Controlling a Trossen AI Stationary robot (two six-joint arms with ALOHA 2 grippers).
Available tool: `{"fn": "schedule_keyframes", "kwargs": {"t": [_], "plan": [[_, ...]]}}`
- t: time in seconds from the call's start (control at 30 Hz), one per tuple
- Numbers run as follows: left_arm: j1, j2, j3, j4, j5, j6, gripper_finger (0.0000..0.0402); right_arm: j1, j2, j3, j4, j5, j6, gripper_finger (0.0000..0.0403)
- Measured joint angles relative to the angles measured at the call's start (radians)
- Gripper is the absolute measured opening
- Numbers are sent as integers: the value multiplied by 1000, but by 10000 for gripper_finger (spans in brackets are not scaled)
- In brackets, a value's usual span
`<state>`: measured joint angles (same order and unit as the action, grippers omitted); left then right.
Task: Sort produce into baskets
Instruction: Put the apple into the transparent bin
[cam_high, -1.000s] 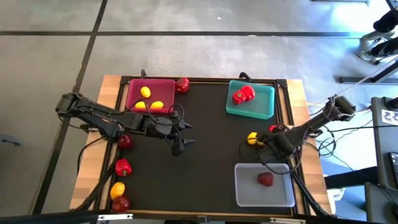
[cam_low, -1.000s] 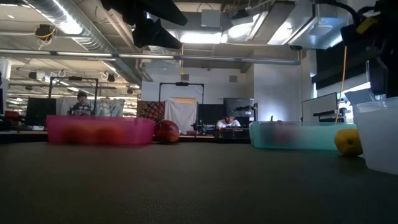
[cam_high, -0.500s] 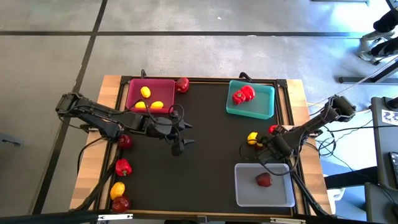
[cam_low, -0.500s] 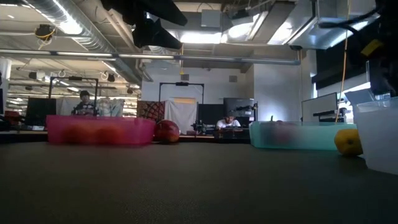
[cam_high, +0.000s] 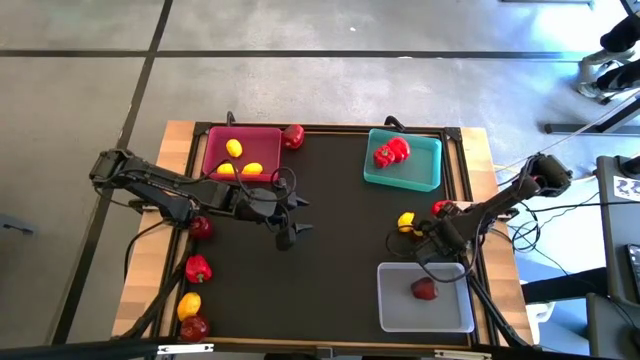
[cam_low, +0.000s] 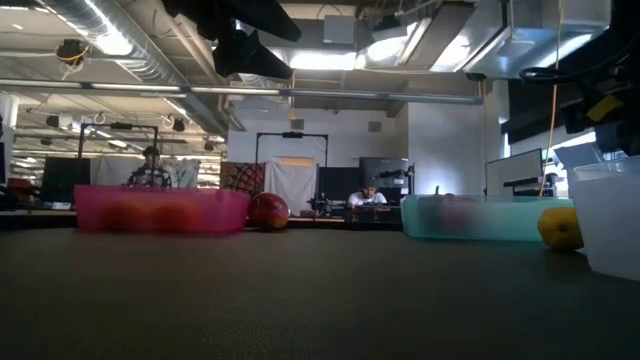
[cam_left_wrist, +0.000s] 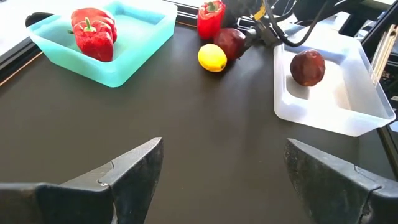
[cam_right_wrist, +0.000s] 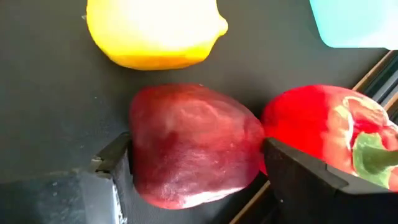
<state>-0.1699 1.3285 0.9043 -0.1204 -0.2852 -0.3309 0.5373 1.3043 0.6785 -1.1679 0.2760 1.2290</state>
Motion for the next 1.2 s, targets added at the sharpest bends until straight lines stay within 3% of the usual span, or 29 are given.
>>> {"fn": "schedule_keyframes", "kwargs": {"t": [0.5, 0.83, 1.2], "plan": [[0, 0, 0, 0, 0, 5, 326, -7, -1, 2, -27, 3, -34, 111], [0, 0, 0, 0, 0, 8, 326, -8, 2, 106, -66, 42, -66, 102], [0, 0, 0, 0, 0, 8, 326, -7, 1, 234, -87, 17, -117, 103]]}}
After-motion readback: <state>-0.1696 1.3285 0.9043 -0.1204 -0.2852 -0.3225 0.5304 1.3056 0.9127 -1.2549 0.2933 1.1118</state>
